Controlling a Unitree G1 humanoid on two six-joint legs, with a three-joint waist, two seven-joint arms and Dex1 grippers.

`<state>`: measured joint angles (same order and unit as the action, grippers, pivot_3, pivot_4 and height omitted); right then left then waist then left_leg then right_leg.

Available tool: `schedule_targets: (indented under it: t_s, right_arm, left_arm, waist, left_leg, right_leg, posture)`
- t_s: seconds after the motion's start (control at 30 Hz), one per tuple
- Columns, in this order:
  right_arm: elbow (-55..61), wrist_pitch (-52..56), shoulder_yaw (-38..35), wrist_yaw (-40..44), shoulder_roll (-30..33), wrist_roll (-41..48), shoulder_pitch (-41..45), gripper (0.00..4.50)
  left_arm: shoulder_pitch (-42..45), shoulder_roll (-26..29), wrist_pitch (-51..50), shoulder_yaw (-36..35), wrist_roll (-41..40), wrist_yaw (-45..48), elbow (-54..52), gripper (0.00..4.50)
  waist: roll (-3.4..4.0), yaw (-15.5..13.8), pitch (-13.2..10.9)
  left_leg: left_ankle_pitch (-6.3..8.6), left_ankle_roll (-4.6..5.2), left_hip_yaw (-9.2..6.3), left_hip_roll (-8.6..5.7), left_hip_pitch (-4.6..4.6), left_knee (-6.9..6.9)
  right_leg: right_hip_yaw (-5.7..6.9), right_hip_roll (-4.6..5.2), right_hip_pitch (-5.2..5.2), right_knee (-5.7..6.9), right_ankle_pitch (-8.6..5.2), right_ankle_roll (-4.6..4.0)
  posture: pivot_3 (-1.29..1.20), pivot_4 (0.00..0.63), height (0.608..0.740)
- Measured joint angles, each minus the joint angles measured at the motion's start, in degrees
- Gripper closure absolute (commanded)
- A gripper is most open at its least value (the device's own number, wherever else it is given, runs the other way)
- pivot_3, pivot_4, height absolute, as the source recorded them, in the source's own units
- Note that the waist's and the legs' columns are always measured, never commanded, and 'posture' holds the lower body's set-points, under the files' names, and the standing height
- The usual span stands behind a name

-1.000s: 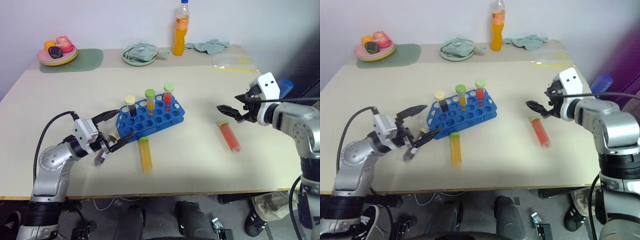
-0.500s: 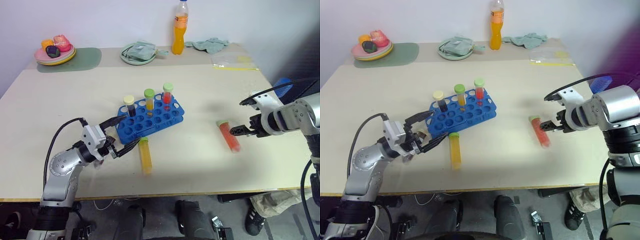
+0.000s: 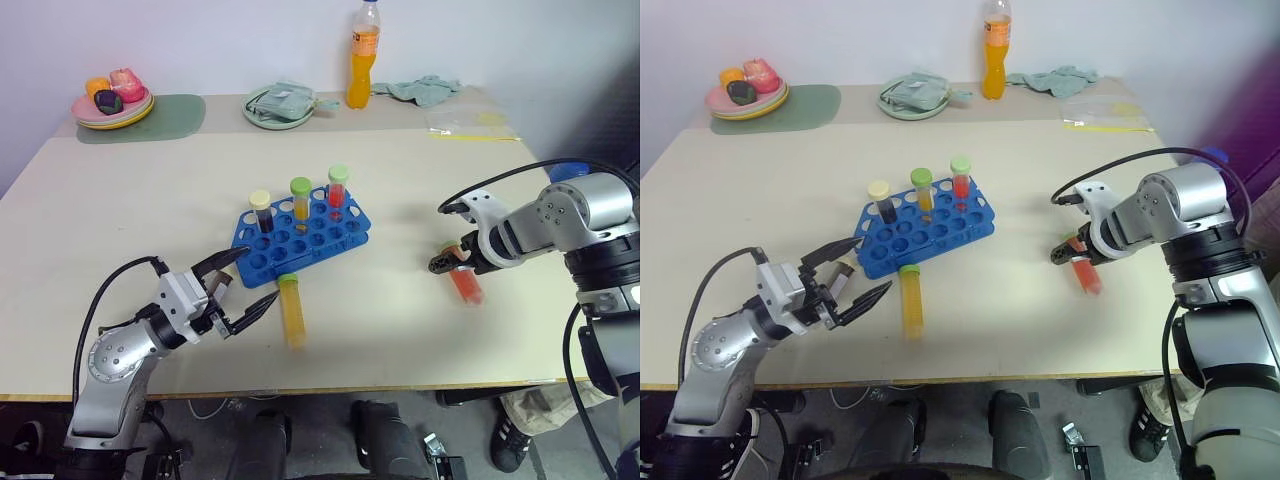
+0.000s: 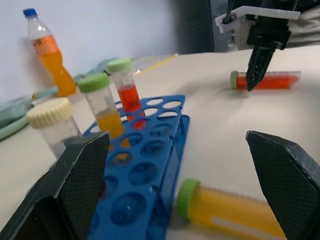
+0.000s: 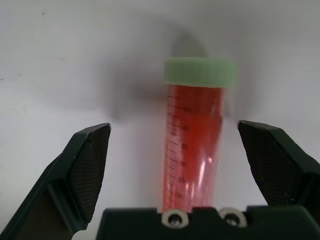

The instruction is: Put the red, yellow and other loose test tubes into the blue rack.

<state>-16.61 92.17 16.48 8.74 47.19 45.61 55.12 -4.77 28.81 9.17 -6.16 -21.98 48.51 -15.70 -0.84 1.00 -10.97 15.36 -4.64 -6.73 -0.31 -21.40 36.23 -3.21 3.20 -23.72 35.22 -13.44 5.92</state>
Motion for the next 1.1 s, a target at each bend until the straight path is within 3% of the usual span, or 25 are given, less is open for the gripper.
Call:
schedule_targets:
  t_s: [0.1, 0.17, 0.23, 0.33, 0.53, 0.73, 1.1]
  right_arm:
    - [0.01, 0.0, 0.05, -1.41, 0.05, 0.53, -0.53, 0.0]
    - [0.09, 0.0, 0.12, -2.03, 0.18, 1.01, -0.75, 0.52]
    - [0.46, 0.0, 0.13, -2.68, 0.69, 1.8, -1.4, 1.26]
    - [1.09, -0.01, 0.07, -3.62, 1.15, 1.98, -2.09, 2.71]
    - [1.75, 0.0, -2.45, -4.97, -0.58, 1.43, -2.38, 2.71]
    - [6.15, -0.37, -13.08, -5.72, -5.3, -2.87, -2.71, 2.71]
    - [15.76, -0.01, -12.09, -1.56, -3.05, -6.58, -11.4, 2.71]
  left_arm:
    - [-0.47, 0.34, -0.39, -0.42, -0.04, -0.35, -1.25, 0.04]
    - [-1.12, 0.48, -0.89, -0.7, -0.08, -0.73, -2.0, 0.0]
    - [-1.19, 0.48, -1.19, -0.89, -0.08, -1.02, -2.2, 0.0]
    - [-1.29, 0.52, -1.33, -1.45, -0.17, -1.25, -2.49, 0.0]
    - [-1.1, 0.53, -1.37, -1.47, -0.17, -1.23, -2.43, 0.0]
    - [0.58, 0.92, -1.38, -1.53, -0.2, -1.08, -2.15, 0.0]
    - [4.19, 2.47, -1.38, -1.76, -1.2, 1.43, 1.73, 0.0]
  waist:
    - [0.0, 0.11, 0.0]
    - [0.0, 0.18, 0.0]
    - [0.0, 0.19, 0.0]
    - [0.0, 0.22, 0.0]
    - [0.0, 0.22, 0.0]
    - [0.0, 0.02, 0.0]
    - [0.04, 0.52, 0.0]
  left_leg:
    - [0.0, 0.0, 0.0, 0.0, 0.02, 0.0]
    - [0.0, 0.0, 0.0, 0.0, 0.02, -0.02]
    - [0.0, 0.01, 0.0, 0.0, 0.02, -0.02]
    - [0.0, 0.01, 0.0, 0.0, 0.02, -0.01]
    - [0.0, 0.01, 0.0, 0.01, 0.02, -0.01]
    - [0.0, 0.01, 0.0, 0.01, 0.0, -0.02]
    - [0.01, 0.03, 0.0, 0.03, 0.02, -0.04]
  right_leg:
    - [0.0, 0.0, 0.01, 0.0, 0.0, 0.0]
    - [0.0, 0.0, 0.0, 0.0, 0.0, 0.0]
    - [0.0, -0.01, 0.0, 0.0, 0.0, 0.0]
    - [0.0, -0.01, 0.0, 0.0, 0.0, 0.0]
    - [0.0, -0.02, 0.0, 0.0, 0.0, 0.0]
    - [0.0, -0.04, -0.02, 0.0, 0.0, 0.0]
    - [0.0, -0.05, -0.03, -0.01, 0.0, 0.0]
  posture:
    - [0.0, 0.15, 0.74]
    - [0.0, 0.15, 0.74]
    - [0.0, 0.15, 0.74]
    - [0.0, 0.15, 0.74]
    - [0.0, 0.15, 0.74]
    - [0.0, 0.15, 0.74]
    - [0.0, 0.15, 0.74]
